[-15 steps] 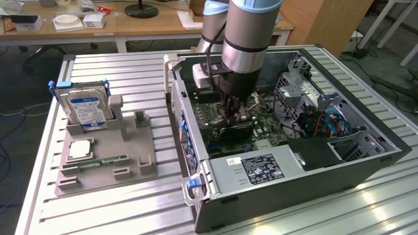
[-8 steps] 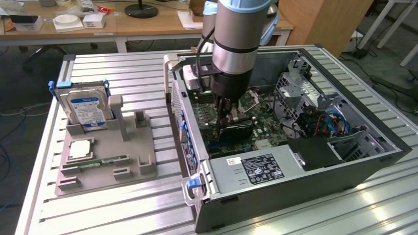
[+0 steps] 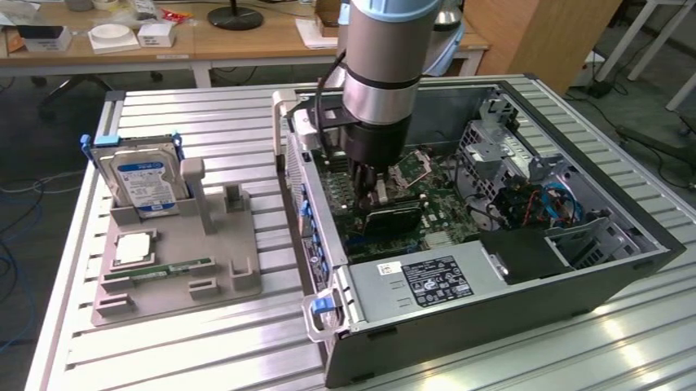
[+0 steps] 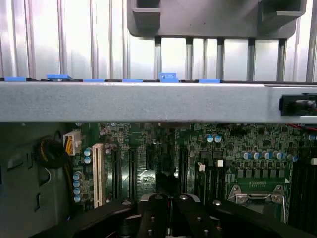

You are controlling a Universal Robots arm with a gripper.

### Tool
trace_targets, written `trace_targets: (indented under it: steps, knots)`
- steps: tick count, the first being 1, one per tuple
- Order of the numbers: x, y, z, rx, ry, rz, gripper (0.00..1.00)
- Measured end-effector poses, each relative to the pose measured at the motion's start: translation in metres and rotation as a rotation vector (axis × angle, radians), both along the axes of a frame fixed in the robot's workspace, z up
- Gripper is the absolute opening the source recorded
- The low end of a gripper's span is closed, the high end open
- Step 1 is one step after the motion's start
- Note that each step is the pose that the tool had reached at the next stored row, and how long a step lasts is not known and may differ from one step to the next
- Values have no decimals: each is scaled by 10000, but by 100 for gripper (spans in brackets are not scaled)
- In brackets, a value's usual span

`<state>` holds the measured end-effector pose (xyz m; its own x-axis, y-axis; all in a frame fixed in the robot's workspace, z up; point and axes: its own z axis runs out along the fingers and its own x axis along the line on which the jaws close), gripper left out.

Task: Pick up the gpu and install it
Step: 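Press down on the gpu until it lock into place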

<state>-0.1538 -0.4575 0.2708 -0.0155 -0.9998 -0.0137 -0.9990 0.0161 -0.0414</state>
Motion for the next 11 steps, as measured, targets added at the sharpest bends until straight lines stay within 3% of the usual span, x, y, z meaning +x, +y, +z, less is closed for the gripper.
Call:
trace_targets:
  steps: [8, 9, 11]
  knots:
    - [-68, 0, -29, -90, 67, 7, 10]
    - [-78, 2, -31, -116, 67, 8, 10]
    - [-91, 24, -31, -243, 67, 10, 10]
